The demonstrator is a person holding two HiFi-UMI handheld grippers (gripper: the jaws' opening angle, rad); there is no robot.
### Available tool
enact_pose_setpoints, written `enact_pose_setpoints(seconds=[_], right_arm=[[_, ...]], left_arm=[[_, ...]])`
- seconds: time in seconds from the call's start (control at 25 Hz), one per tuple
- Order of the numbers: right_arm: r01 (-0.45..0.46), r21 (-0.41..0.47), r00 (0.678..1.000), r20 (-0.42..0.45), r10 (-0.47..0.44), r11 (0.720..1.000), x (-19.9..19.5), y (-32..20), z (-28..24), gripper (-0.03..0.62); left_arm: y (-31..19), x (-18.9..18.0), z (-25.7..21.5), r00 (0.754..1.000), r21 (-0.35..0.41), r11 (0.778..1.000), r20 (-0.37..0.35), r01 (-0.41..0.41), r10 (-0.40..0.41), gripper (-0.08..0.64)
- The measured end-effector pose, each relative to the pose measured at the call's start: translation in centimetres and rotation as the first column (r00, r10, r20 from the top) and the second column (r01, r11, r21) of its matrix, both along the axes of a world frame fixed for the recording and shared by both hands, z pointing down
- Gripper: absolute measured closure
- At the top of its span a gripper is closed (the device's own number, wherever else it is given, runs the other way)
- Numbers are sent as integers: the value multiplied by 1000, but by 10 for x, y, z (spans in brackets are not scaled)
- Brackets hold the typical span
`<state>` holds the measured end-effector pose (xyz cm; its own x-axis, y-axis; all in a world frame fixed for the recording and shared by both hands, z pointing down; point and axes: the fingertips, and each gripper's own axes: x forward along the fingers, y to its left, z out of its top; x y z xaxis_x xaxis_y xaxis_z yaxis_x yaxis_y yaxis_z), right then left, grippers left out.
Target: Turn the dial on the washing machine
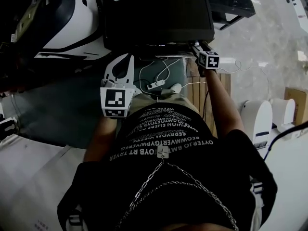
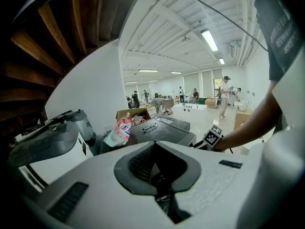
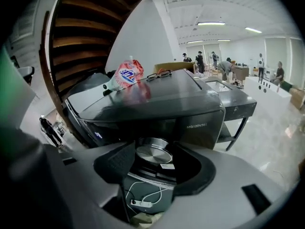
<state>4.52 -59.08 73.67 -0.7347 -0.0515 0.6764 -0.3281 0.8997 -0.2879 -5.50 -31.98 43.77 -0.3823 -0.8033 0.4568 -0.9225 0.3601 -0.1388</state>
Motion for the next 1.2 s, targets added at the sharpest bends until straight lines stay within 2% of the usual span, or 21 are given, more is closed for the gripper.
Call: enact_pose_setpoints(seconds=[0.12,0.32,0.44,0.52,0.64,0.72,0.84,1.0,1.12,1.2], right_arm=[[7,-51,1000,15,-6,999,2,0,6,335],[-26,100,999,-22,29,995,1,1,-11,331],[-17,148,996,-81,29,989,-1,4,-8,366],[-17,147,995,-95,31,989,-2,4,-6,362],[-44,85,996,-71,50,995,1,2,-5,365],[-74,-17,997,-24,74,997,4,3,-4,365],[-87,-157,995,41,94,984,4,7,-7,367],[-69,-254,991,92,95,965,1,10,-13,352],[-77,-284,991,82,104,956,1,12,-8,342],[-82,-226,992,74,101,971,3,11,-10,350]], left_arm=[[-5,0,-1,1000,8,1000,-9,-3,3,555],[-10,4,-7,1000,21,1000,-2,-18,18,555],[-9,6,-7,1000,20,999,-3,-25,25,554],[-7,8,-7,1000,17,999,-4,-27,27,555],[-3,8,-7,1000,18,1000,-5,-25,25,555],[1,8,-7,1000,19,1000,-5,-25,25,555],[5,7,-10,1000,21,999,0,-27,27,555],[13,5,-12,1000,20,1000,3,-18,18,554],[22,4,-11,1000,9,1000,4,-13,13,555],[27,5,-12,1000,5,1000,9,-10,10,555]])
